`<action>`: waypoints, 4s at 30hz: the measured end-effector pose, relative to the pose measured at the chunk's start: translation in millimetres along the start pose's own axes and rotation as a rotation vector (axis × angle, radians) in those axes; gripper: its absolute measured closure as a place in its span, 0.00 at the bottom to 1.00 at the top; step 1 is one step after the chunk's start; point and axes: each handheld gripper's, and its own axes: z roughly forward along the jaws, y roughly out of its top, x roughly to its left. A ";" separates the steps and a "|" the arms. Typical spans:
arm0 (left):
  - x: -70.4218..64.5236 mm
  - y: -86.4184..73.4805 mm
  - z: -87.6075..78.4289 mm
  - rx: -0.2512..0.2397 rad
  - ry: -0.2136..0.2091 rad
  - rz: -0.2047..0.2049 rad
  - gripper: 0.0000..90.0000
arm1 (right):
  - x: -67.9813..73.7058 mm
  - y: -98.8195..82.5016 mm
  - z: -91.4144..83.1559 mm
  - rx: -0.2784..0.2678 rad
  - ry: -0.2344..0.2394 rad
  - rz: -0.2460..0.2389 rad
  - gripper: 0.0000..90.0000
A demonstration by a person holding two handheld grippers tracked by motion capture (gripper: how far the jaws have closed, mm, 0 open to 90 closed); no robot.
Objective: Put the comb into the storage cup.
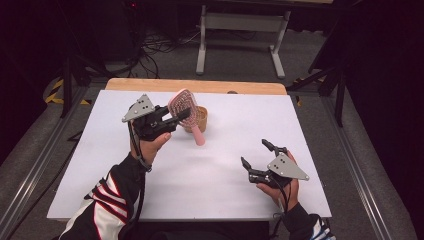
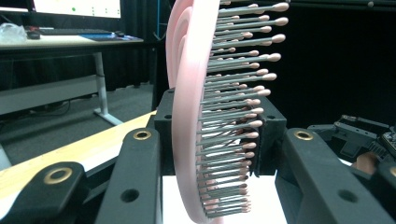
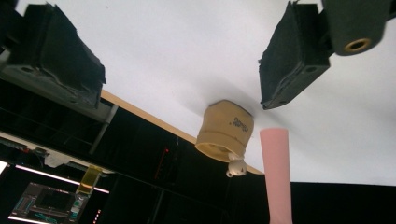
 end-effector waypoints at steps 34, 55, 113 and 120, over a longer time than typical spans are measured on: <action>17.0 55.6 28.7 0.019 0.039 0.098 0.71 | 2.1 -13.0 -2.5 0.033 0.000 0.020 0.05; 41.6 56.5 53.8 0.040 0.096 0.059 0.71 | 2.6 -13.9 -1.5 0.038 0.006 0.012 0.05; 77.9 -7.8 84.8 0.114 0.138 -0.127 0.71 | 7.7 -16.0 2.7 0.073 0.056 -0.023 0.05; 83.9 -11.5 85.9 0.130 0.158 -0.139 0.71 | 8.3 -16.1 3.1 0.075 0.057 -0.032 0.05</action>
